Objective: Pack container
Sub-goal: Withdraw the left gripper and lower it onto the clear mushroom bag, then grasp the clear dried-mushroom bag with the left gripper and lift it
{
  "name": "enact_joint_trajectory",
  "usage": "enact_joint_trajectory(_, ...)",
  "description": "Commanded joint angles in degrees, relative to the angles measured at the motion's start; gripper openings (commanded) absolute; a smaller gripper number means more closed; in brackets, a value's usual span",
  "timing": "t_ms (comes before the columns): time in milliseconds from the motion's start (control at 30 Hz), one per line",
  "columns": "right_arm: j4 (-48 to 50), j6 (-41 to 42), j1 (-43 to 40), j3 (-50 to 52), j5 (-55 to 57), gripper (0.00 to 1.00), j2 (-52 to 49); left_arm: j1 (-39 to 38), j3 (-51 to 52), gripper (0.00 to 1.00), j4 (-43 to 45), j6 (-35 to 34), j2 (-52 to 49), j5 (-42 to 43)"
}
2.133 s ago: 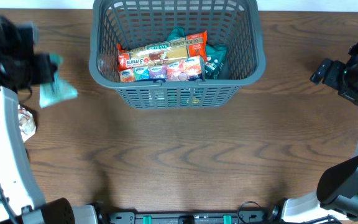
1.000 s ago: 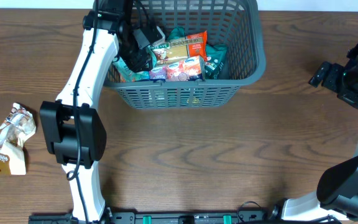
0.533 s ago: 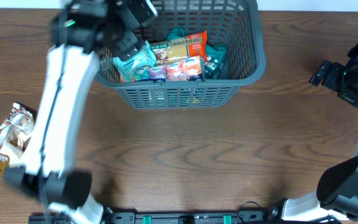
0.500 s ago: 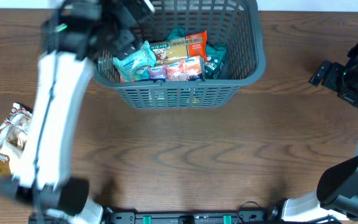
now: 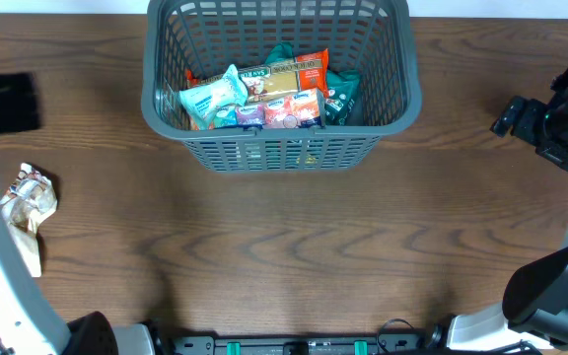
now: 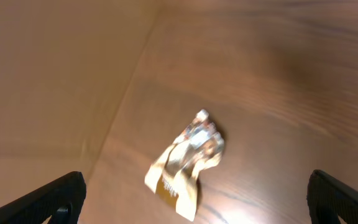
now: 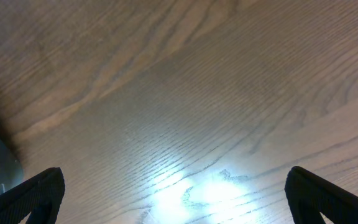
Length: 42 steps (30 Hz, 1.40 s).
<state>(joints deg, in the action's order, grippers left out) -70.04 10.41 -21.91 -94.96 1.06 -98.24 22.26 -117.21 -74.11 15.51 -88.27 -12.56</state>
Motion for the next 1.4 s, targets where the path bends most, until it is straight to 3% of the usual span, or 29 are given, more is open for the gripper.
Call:
enact_joint_trajectory(0, 0.0, -0.22, -0.13, -0.02, 0.0, 0.99, 0.2, 7.34, 4.52, 0.99, 1.57, -3.37, 0.28, 4.76)
enact_joint_trajectory(233, 0.44, -0.22, -0.13, -0.02, 0.0, 0.99, 0.2, 15.47, 23.04, 0.99, 11.63, 14.58, -0.57, 14.8)
enact_joint_trajectory(533, 0.92, -0.22, -0.15, -0.02, 0.02, 0.99, 0.2, 17.29, 39.54, 0.98, 16.68, 31.87, -9.79, 17.35)
enact_joint_trajectory(800, 0.92, -0.17, -0.15, 0.0, 0.44, 0.99, 0.2, 18.99, 40.11, 0.99, 19.47, 33.59, -19.67, 15.04)
enact_joint_trajectory(1367, 4.35, 5.07, -0.15, 0.0, 0.52, 0.99, 0.2, 17.68, 39.06, 0.99, 23.37, 36.33, -19.93, 10.93)
